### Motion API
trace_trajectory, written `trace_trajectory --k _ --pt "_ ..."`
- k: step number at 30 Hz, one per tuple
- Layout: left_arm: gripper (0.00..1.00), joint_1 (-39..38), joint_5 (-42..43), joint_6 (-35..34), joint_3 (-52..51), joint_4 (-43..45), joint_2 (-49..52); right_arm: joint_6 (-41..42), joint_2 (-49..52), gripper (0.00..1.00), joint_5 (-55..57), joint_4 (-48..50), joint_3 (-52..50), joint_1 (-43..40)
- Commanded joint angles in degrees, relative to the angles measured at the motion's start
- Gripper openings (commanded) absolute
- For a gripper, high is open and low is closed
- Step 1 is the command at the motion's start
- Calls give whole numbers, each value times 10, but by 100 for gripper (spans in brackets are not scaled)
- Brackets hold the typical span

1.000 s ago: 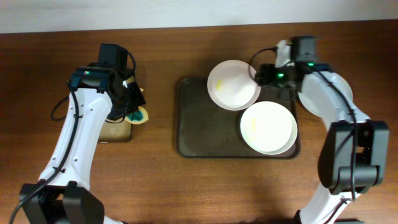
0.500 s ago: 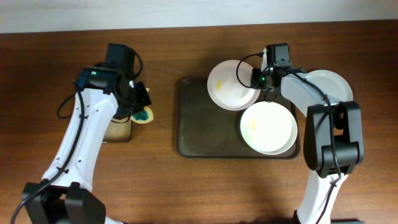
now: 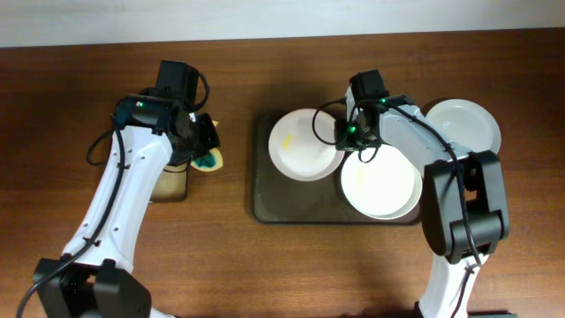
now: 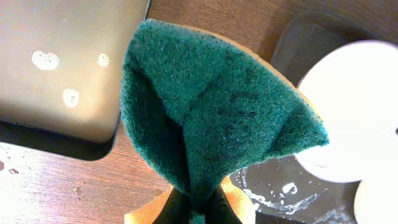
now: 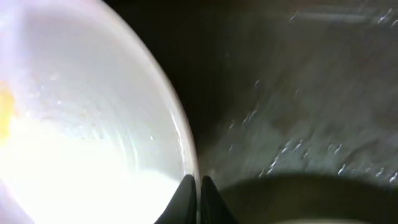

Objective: Clean dirty plates on tray and stack at the side
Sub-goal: 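Scrub the pink plate with the sponge in the left gripper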

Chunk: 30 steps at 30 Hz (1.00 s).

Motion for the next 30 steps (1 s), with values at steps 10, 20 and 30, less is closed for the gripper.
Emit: trace_trajectory --k 10,20,30 --pt "0 -91 0 12 0 51 12 -55 -19 68 -34 -40 -5 7" --pt "0 -99 58 51 0 76 76 -5 -16 29 10 -14 -25 13" --pt "0 -130 88 59 0 105 129 -17 -16 4 10 4 -37 30"
